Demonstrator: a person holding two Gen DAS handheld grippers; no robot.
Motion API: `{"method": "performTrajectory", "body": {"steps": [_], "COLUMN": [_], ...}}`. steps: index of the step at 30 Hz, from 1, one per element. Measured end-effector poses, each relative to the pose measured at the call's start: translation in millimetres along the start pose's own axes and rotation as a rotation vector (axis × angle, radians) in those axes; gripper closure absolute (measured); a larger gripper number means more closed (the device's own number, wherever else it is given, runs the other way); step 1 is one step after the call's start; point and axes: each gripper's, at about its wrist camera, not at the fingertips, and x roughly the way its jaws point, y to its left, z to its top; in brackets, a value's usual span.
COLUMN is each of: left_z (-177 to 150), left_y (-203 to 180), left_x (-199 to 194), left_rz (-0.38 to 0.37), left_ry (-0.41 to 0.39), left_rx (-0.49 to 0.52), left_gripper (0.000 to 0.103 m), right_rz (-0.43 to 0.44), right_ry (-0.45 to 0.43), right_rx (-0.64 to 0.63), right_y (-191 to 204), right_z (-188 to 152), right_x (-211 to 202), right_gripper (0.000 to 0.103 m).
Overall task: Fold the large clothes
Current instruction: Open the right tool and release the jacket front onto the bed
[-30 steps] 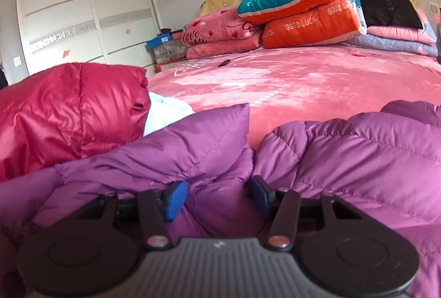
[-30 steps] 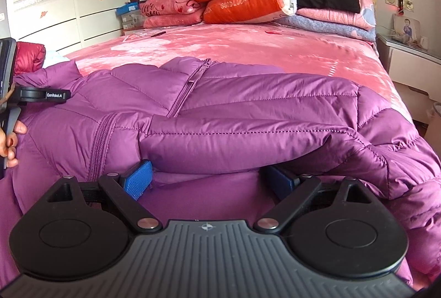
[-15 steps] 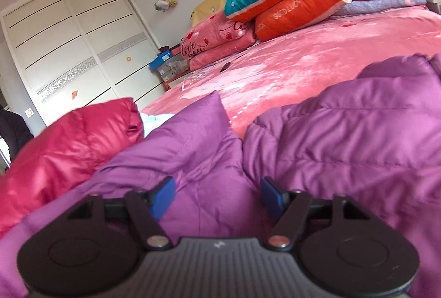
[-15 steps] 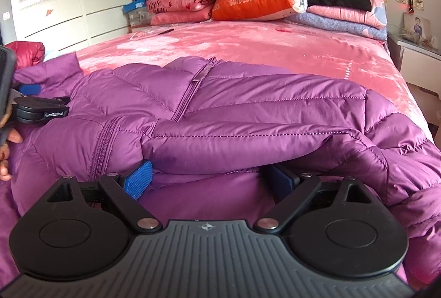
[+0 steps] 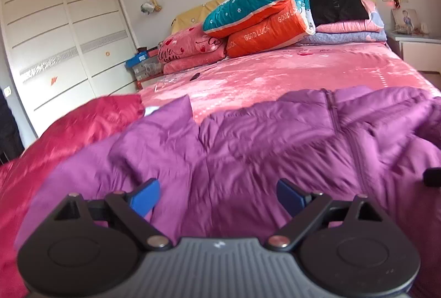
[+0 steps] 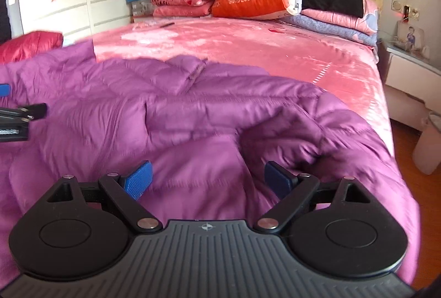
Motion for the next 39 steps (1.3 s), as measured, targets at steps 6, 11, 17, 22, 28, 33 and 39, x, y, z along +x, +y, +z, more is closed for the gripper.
{"method": "performTrajectory", "body": {"steps": [6,11,17,22,28,33,39], "left_z": [-21.9,-35.5,-58.1,-89.0,-109.1,-123.5,-144.6], "left_y": [11.5,34.0,62.1,85.4,108.2,124.1,137.7], "left_x": [-50.1,-85.8,-117.6,-127.3,-140.2,-146.1,-150.9], "left_rz": [-0.025,-0.019,0.021,0.045,0.011,-0.018,-0.109], "left_ry": [0.042,0.057,0.072,0.123,0.114,0.123,0.14], "left_rx": [-0.092,-0.162,-0.219,-0.291,-0.369,-0.435,-0.516], "left_gripper": [0.01,0.01,0.007,0.007,0.007,0.007,0.007], "right_rz": [-0.025,-0.063,-0.088,-0.093,-0.085,-0.077,-0.066], "right_ry": [0.062,0.075,0.106,0.139,0.175,0.19,0.202], "right_rx": [-0.024,-0.072,-0.094,-0.057,0.031,0.052,0.076], "right_y": [-0.2,6.8,11.0,7.6,3.2,3.5,8.1], "right_z": [-24.7,-44.3,-67.4,-88.0,-106.1,-116.6,-130.3], "right_x": [-25.1,-54.6,-87.0,-111.7,-137.0,-155.0,-177.0], "right_gripper": [0.0,0.0,0.0,0.0,0.0,0.0,0.0]}}
